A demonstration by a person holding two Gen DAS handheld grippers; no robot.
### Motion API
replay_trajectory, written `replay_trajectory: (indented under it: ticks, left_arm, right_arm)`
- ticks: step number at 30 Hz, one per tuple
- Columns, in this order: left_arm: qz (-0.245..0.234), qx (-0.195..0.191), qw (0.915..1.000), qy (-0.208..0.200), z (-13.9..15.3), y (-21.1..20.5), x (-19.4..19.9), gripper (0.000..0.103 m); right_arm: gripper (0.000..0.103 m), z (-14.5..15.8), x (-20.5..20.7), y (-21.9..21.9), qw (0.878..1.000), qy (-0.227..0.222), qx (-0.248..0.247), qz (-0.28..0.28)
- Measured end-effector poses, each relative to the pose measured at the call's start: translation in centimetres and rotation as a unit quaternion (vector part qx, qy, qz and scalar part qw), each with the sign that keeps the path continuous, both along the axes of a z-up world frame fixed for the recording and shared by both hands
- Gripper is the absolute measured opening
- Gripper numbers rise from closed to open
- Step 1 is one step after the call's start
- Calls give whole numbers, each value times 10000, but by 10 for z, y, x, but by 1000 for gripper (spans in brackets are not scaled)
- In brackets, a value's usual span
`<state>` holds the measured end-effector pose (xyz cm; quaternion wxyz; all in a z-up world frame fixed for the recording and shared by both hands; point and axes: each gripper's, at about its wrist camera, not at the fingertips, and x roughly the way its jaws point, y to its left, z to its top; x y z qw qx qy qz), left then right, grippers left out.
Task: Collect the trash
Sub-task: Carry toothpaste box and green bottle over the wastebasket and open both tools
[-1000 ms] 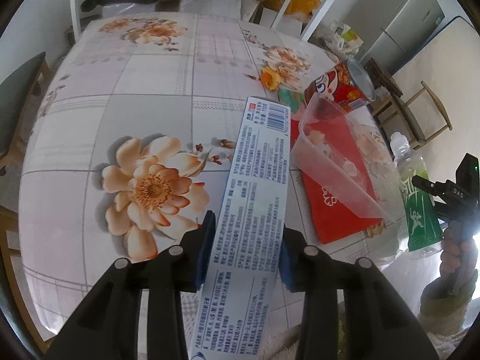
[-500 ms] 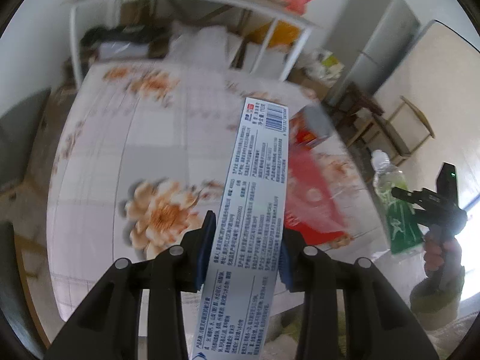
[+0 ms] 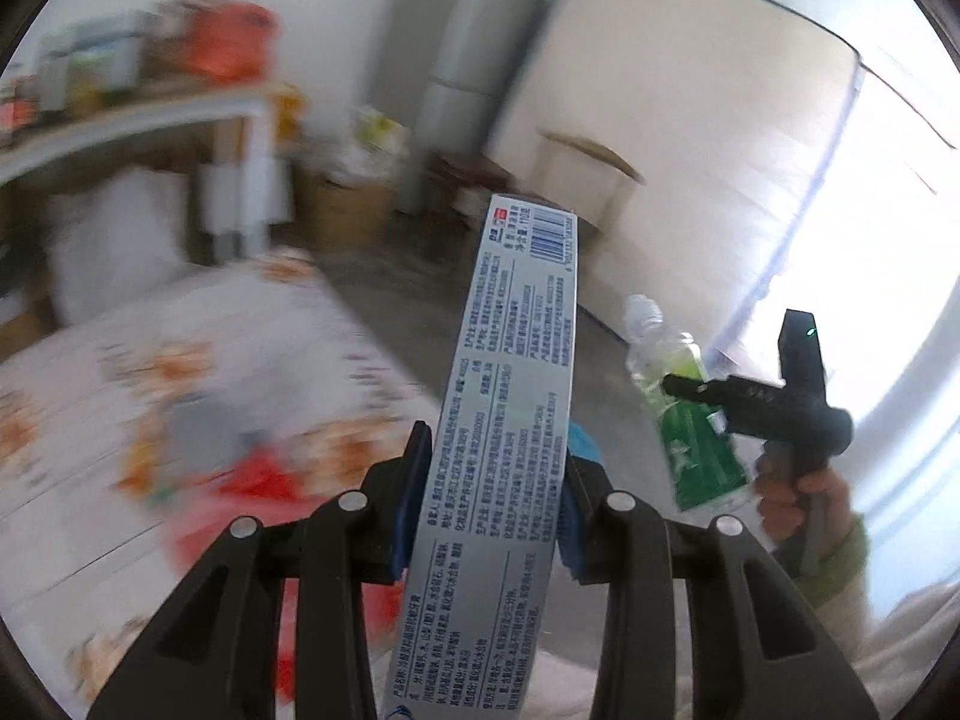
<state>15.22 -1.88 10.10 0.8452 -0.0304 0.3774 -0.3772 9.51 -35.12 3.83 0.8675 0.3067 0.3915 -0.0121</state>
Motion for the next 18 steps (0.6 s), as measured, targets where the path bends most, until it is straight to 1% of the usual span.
replay_trajectory:
  ticks: [3,4,5,6,7,8,9,11,12,13,14,16,17,18]
  left_arm:
    - [-499,73,9975,493,-18,-61,33,36]
    - [-733,225,9942,753,-30,-95,49,36]
    - [-869,318,9915,911,-39,-117,56,36]
    - [-995,545,9865,1184,-56,-150,69,36]
    - [-1074,690,9827,1338,-67,-169,77,36]
    - [-1217,838,9769,1545,-83,-195,86,36]
    - [-1269,936,9726,1710,-95,-211,93,36]
    - [-1325,1263,9594,2145,-132,-254,110,36]
    - [-1329,1358,9566,2209,-142,-266,114,36]
    - [-1272,1532,9539,2247,-157,-284,121,36]
    - [-1283,1655,9521,2230,-168,-301,126,36]
    - [-1282,1722,9506,2242,-184,-329,135,37]
    - [-1216,1703,9512,2269,-191,-340,142,40]
    - [-1100,1660,9535,2264,-196,-348,149,53]
  right_arm:
    - [60,-30,-11,-33,9986,278,211,-395]
    - [60,-42,-12,-43,9976,377,318,-486]
    - [60,-61,-11,-56,9954,532,520,-605]
    - [60,-78,-10,-67,9926,691,715,-700]
    - [60,-91,-6,-77,9905,797,831,-753]
    - [60,-105,-2,-86,9879,910,954,-812]
    - [60,-122,3,-96,9845,1049,1121,-850]
    - [60,-151,17,-113,9785,1238,1371,-919]
    - [60,-166,25,-122,9749,1381,1450,-977]
    - [60,-181,35,-130,9715,1503,1522,-1023]
    - [60,-191,43,-139,9689,1552,1604,-1068]
    - [61,-215,63,-161,9626,1641,1799,-1184]
    - [62,-224,67,-168,9609,1673,1832,-1232]
    - [65,-235,74,-178,9578,1707,1891,-1329]
